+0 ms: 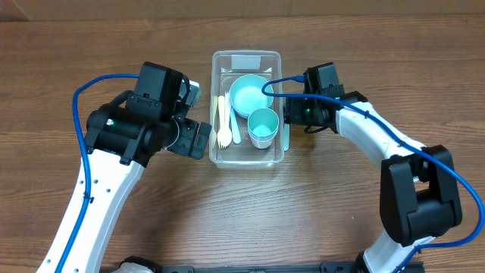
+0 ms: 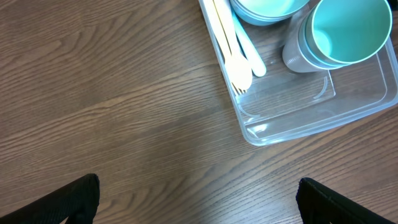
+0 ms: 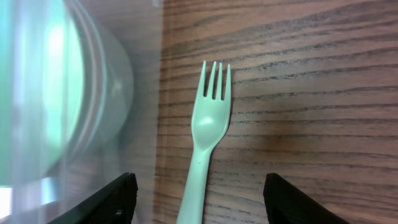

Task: Pack container
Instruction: 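Move the right gripper to the light-blue fork and grasp it, then carry the light-blue fork into the container and release it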

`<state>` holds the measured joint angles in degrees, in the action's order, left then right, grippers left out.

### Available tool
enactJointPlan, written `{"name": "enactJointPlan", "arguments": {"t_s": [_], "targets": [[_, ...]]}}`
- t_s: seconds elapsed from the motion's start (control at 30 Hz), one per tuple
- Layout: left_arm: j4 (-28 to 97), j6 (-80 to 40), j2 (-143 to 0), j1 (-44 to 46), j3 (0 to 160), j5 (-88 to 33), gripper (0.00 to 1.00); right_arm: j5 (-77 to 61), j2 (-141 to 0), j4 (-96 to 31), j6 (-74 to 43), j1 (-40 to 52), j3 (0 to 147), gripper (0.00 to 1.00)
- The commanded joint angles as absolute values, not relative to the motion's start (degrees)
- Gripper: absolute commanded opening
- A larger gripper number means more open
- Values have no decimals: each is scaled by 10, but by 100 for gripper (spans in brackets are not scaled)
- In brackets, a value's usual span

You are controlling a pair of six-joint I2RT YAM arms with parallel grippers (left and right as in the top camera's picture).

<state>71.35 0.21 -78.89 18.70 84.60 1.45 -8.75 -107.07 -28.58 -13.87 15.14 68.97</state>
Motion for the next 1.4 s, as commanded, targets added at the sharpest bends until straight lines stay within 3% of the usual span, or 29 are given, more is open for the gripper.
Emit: {"name": "enactJointPlan", "arguments": {"t_s": [0.0,0.37,0.53,1.1,1.2,1.37], "targets": [[713,11,-791,184,844,5,100,-85,-1081,-275,-134,154,687,68],[713,11,-791,184,845,5,100,-69,-1129,-246,-135,158,687,69],[713,11,-791,184,844,5,100,-10,-1140,-245,-137,176,687,74],[713,11,-791,184,845,5,100,83,-1150,-286,-180,171,687,73],[713,11,-791,184,844,5,100,10,-1150,-303,-199,171,688,57],[713,11,-791,184,845,5,100,8,-1150,-319,-213,171,690,29]]}}
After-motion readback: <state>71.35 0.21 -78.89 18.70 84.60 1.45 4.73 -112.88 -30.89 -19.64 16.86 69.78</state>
